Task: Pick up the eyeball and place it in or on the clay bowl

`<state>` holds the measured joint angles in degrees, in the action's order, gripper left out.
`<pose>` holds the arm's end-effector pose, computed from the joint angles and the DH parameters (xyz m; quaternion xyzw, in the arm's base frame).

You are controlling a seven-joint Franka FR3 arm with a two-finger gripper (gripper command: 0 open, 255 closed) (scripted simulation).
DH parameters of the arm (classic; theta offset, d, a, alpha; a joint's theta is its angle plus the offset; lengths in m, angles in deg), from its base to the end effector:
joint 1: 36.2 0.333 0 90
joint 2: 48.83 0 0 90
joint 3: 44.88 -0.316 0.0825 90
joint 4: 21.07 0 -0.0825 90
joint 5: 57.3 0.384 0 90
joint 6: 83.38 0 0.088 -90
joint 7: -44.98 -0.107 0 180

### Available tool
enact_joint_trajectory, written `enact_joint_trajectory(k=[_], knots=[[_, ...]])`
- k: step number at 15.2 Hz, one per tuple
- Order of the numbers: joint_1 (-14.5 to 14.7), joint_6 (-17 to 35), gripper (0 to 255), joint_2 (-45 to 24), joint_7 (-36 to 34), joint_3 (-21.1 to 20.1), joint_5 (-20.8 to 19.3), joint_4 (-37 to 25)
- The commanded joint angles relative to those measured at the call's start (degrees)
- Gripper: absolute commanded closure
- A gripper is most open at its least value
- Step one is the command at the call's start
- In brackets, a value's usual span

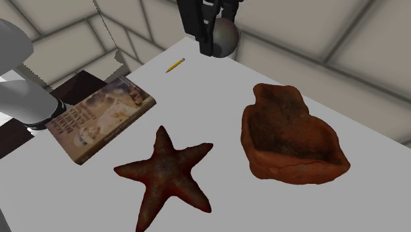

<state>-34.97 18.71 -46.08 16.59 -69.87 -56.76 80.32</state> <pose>0.4952 0.2499 0.5724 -0.9994 0.0197 -0.0273 0.0079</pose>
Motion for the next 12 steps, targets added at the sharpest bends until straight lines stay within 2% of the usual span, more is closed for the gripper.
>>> enact_joint_trajectory(k=[1,5,8,10,12], knots=[[0.0,-0.9,255,-2.3,-0.2,-0.1,-1.0,-2.9],[0.6,-3.6,255,-12.4,-0.9,-0.1,-5.3,-14.8],[2.1,-6.9,255,-20.8,-1.1,0.3,-8.7,-25.8],[3.7,-10.0,255,-27.0,-0.9,0.8,-10.9,-34.8],[6.3,-14.4,255,-34.6,-0.3,1.6,-13.3,-46.7]])
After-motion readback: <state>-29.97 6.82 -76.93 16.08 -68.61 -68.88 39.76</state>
